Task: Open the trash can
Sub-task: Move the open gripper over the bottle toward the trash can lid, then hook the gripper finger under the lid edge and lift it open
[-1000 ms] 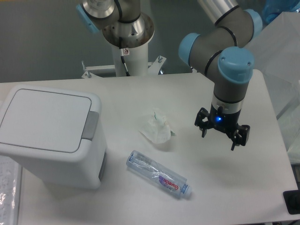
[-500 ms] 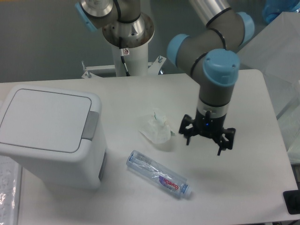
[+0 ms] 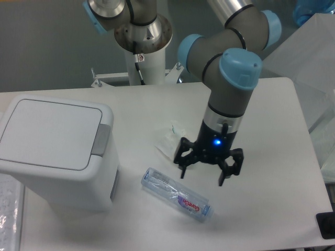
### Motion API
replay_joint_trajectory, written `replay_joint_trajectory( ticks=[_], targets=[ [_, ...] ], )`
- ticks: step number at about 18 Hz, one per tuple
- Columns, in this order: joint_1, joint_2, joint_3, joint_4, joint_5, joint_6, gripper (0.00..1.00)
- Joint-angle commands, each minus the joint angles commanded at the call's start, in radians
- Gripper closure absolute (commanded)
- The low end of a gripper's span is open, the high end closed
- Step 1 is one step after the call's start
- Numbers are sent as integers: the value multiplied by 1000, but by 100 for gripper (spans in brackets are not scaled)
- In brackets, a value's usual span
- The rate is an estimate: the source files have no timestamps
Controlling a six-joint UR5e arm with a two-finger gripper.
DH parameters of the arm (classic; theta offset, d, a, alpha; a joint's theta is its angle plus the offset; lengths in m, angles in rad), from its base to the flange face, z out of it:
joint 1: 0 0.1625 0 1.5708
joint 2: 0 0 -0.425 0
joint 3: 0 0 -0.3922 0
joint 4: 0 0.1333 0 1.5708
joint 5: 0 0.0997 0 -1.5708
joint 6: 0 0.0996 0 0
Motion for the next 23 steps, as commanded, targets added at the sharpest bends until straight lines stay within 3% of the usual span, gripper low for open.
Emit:
replay_joint_trajectory(
  ticks=[5,12,15,17,21,23],
  targets=[
    [-12,52,-2,0,-81,-78,0],
    [-15,135,-18,-5,-94,-143,0],
    [-60,166,-21,-6,-104,-161,0],
    [-75,179,-46,-9,-107,-167,0],
    [-83,248,-155,-8,-100,-153,0],
    [-83,258,-164,-5,-98,-152,0]
  ],
)
